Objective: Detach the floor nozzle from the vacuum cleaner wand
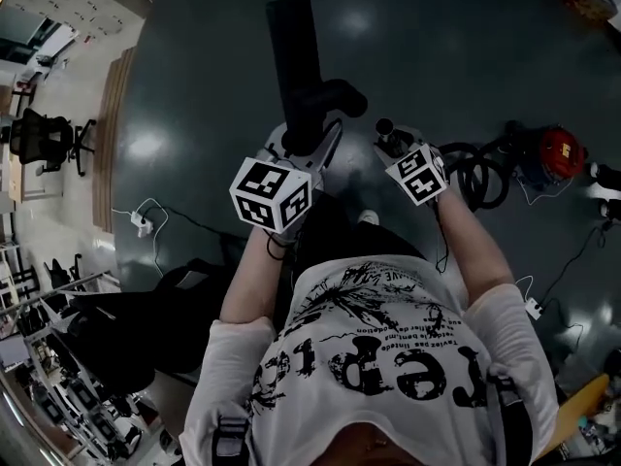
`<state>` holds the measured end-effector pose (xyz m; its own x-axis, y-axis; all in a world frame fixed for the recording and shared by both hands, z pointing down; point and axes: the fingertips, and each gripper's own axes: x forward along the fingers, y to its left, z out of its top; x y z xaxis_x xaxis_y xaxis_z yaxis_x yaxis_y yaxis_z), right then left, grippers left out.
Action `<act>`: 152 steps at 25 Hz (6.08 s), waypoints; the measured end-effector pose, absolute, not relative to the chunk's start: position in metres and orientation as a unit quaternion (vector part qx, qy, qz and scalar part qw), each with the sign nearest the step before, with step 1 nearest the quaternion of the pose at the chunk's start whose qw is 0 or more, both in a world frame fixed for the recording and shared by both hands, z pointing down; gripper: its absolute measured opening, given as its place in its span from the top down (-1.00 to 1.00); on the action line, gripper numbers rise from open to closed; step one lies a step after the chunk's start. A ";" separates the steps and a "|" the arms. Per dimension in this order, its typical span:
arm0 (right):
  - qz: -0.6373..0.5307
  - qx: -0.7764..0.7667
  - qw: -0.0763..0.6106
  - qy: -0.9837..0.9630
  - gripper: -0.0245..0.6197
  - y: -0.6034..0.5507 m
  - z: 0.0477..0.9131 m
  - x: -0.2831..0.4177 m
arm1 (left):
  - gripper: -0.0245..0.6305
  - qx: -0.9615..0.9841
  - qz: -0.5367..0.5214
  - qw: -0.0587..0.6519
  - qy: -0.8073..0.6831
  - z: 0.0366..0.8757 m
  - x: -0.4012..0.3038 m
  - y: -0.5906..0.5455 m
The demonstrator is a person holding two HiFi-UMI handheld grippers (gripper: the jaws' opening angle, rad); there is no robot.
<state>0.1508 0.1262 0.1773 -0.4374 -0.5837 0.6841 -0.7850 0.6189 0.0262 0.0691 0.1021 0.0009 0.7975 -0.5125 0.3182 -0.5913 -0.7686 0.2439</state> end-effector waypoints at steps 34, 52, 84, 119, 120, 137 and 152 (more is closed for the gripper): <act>0.156 0.319 0.476 -0.804 0.35 -0.145 0.667 0.037 | 0.56 0.842 0.176 0.382 -0.338 0.666 -0.091 -0.174; 0.265 0.228 0.551 -0.758 0.36 -0.097 1.015 0.030 | 0.56 0.757 0.166 0.501 -0.386 1.000 -0.134 -0.140; 0.269 0.467 0.308 -0.784 0.91 -0.171 0.859 0.067 | 0.64 0.675 0.198 0.296 -0.646 0.852 -0.217 -0.170; 0.028 0.578 0.066 -0.813 0.91 0.224 -0.023 0.009 | 0.91 0.884 0.034 0.076 -0.459 -0.028 -0.170 0.242; 0.024 0.589 0.060 -0.805 0.91 0.237 -0.028 0.006 | 0.91 0.889 0.037 0.067 -0.452 -0.033 -0.174 0.252; -0.043 0.593 0.018 -0.804 0.91 0.336 -0.078 -0.073 | 0.91 0.890 -0.017 0.025 -0.454 -0.082 -0.254 0.333; -0.059 0.556 0.052 -0.827 0.91 0.354 -0.071 -0.098 | 0.91 0.879 -0.038 0.023 -0.475 -0.085 -0.281 0.341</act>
<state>-0.0977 0.3541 -0.0712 -0.3757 -0.9265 0.0203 -0.9141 0.3741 0.1564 -0.2813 0.3408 -0.0851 0.5449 -0.8373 -0.0452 -0.8338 -0.5468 0.0763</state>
